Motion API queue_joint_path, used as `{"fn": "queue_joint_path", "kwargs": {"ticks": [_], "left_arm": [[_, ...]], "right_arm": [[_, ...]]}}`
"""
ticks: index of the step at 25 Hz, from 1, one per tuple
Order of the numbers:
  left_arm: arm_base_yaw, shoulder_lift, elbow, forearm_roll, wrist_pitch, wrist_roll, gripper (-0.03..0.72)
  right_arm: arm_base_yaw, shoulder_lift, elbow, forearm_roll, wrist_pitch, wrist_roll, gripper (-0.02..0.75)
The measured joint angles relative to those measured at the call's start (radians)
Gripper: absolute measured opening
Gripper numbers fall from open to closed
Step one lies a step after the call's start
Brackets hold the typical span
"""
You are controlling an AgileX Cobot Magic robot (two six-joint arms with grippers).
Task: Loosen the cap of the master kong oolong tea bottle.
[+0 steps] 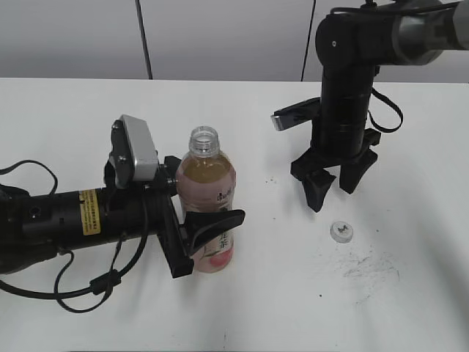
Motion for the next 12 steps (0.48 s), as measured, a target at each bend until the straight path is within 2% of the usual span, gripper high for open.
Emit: {"fn": "queue_joint_path", "kwargs": {"ticks": [4, 12], "left_arm": [[0.0, 0.0, 0.0, -0.016, -0.008, 0.001, 0.518], [0.0, 0.0, 0.0, -0.043, -0.01, 0.004, 0.538]], "right_arm": [[0.0, 0.0, -0.022, 0.0, 0.0, 0.009, 0.565], [0.0, 0.0, -0.022, 0.0, 0.0, 0.015, 0.565]]}}
